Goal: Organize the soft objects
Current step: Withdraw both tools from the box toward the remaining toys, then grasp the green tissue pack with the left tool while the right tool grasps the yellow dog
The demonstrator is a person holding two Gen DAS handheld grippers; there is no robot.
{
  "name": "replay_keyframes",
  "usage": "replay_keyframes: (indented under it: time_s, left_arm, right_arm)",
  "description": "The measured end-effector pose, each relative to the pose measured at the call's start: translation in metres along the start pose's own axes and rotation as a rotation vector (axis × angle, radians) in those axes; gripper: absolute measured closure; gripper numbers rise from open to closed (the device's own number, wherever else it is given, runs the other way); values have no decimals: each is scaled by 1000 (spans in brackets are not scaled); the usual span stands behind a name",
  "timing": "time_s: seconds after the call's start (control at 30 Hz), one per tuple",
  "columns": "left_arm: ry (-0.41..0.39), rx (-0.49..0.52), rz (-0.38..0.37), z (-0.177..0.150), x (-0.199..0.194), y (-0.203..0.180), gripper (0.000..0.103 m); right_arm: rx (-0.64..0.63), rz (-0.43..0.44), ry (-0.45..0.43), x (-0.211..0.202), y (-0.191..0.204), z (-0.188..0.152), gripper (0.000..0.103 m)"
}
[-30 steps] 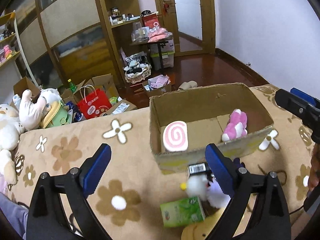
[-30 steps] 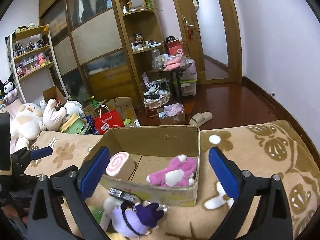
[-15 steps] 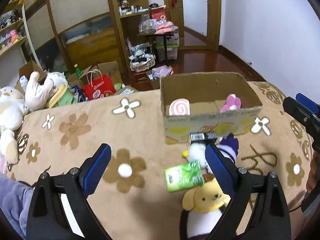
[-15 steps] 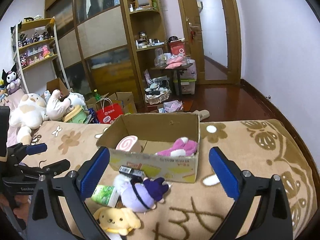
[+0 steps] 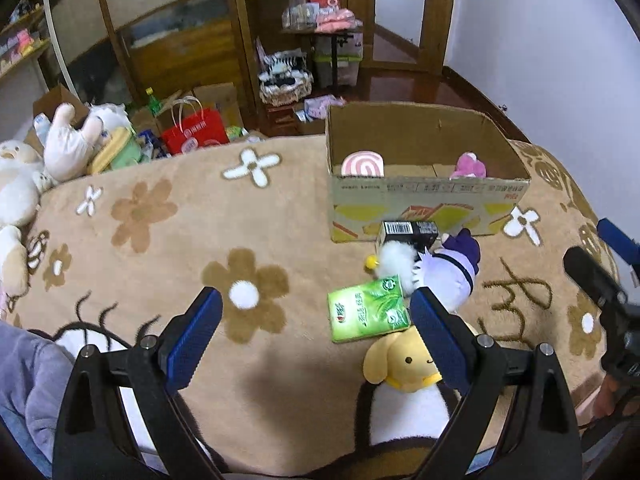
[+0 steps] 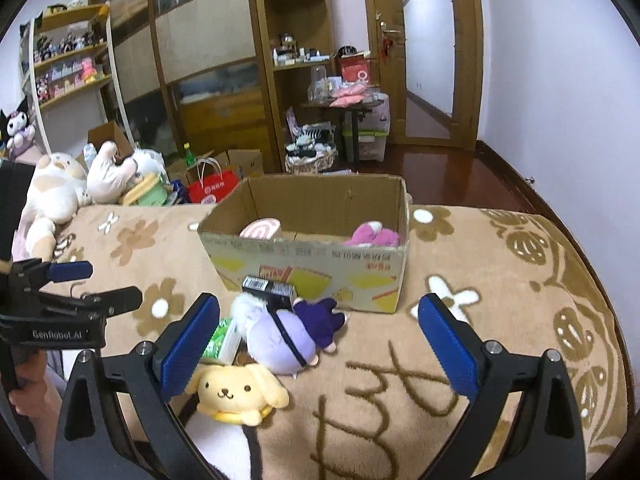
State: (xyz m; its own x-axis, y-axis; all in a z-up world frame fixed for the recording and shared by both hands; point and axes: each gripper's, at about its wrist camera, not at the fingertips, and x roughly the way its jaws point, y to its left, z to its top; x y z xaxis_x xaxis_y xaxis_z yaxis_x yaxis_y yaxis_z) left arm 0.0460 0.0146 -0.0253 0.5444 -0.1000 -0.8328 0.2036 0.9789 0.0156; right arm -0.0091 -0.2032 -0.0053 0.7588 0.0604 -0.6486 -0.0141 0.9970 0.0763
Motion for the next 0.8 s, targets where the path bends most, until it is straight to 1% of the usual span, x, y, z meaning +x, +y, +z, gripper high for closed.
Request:
replay_keyframes:
  time_s: [0.23,0.33,0.57,0.7,0.8]
  left_arm:
    - [69,-33,-49,3,24,3,9]
    - [98,-34,-59,4,37,1,9]
    - [195,-26,-98,7,70,-7,9]
    - [242,-15,-96,7,89,-11,9]
    - [284,-15,-120,8,103,-14,9]
  right_arm:
    - [-49,-27,56,23,9,-11,0]
    - [-63,-36,88,36,9,-17,0]
    - [-79,-17,165,65,11,-29,0]
    - [-121,-11,221,84,20,-41,0]
    - [-128,18,259,94,24,-48,0]
